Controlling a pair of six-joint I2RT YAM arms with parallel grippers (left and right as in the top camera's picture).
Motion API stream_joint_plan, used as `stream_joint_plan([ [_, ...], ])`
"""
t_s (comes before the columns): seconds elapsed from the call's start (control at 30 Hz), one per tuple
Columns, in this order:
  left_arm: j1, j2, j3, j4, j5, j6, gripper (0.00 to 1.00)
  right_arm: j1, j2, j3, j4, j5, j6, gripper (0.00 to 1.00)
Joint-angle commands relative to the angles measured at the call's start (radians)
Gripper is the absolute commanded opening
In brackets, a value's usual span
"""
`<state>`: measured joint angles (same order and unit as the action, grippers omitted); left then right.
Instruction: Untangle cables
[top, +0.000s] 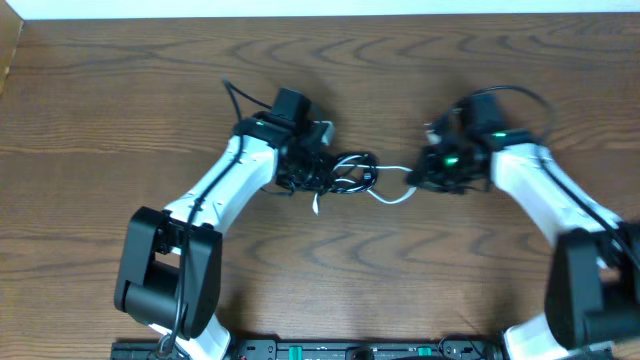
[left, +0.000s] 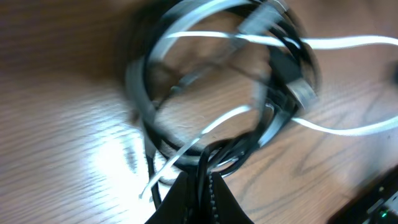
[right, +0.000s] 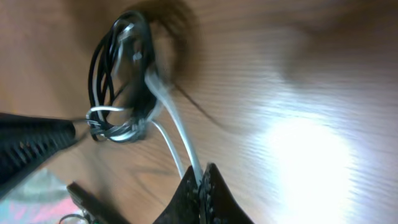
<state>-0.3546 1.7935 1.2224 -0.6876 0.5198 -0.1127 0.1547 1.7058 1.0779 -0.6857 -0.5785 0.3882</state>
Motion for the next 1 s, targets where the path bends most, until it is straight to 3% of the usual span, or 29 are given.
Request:
stream_joint_plan([
  [0.0, 0.069, 0.007, -0.005, 0.000, 0.053, -0.032, 0.07, -0.103, -0.106, 0.006, -0.092, 0.267, -0.049, 0.01],
  [0.27, 0.114, 0.007, -0.005, 0.000, 0.105, -0.031, 0.07, -0.135, -0.095, 0.006, -0.167, 0.692, 0.008, 0.01],
  [0.43, 0.111, 0.007, -0.005, 0.003, 0.156, -0.019, 0.07, -0.131, -0.093, 0.006, -0.109, 0.514, -0.050, 0.03],
  [0.53, 0.112, 0.007, -0.005, 0.031, 0.276, -0.020, 0.07, -0.117, -0.093, 0.006, -0.043, 0.205, -0.145, 0.31],
  [0.67, 0.113, 0.007, -0.005, 0.106, 0.484, -0.045, 0.08, -0.066, -0.093, 0.006, 0.072, -0.106, -0.206, 0.59],
  [0.73, 0.112, 0.007, -0.005, 0.151, 0.547, -0.132, 0.07, -0.030, -0.093, 0.006, 0.119, -0.148, -0.201, 0.65],
  [0.97, 0.113, 0.007, -0.005, 0.204, 0.547, -0.603, 0.07, 0.097, -0.093, 0.006, 0.221, -0.151, -0.134, 0.67],
])
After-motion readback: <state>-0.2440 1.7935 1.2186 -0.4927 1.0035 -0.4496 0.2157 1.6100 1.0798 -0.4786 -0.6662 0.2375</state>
